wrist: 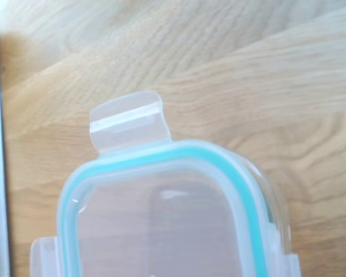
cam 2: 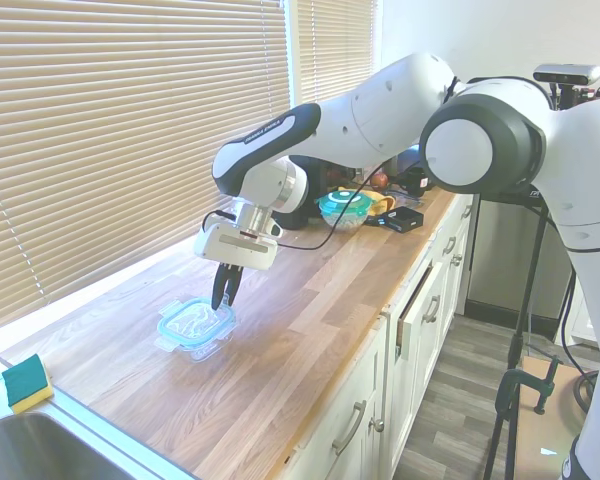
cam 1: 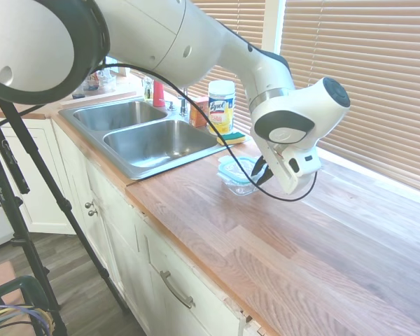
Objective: Uncover the lid of the food container
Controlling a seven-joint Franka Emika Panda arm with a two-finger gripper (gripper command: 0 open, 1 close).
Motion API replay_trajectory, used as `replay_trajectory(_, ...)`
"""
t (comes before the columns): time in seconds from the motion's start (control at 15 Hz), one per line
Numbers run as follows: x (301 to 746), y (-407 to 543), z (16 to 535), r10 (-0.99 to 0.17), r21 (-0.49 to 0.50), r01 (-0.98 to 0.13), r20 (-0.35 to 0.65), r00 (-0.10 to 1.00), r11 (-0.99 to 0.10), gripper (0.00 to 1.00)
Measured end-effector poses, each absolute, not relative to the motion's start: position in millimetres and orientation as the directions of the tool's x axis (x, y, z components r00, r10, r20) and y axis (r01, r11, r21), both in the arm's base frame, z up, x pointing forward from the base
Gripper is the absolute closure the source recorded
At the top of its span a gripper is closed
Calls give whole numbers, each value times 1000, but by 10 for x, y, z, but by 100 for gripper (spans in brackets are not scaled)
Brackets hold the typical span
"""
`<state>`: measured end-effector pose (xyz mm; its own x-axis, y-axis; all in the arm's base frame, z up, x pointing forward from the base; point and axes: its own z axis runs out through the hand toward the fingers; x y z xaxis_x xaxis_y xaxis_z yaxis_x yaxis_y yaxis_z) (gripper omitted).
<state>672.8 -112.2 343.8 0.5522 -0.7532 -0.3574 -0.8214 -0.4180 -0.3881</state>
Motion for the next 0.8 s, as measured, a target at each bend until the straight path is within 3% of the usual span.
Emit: replay_trajectory(0.8,6457,-489,4335,-724,-445,-728,-221,654,-522,100)
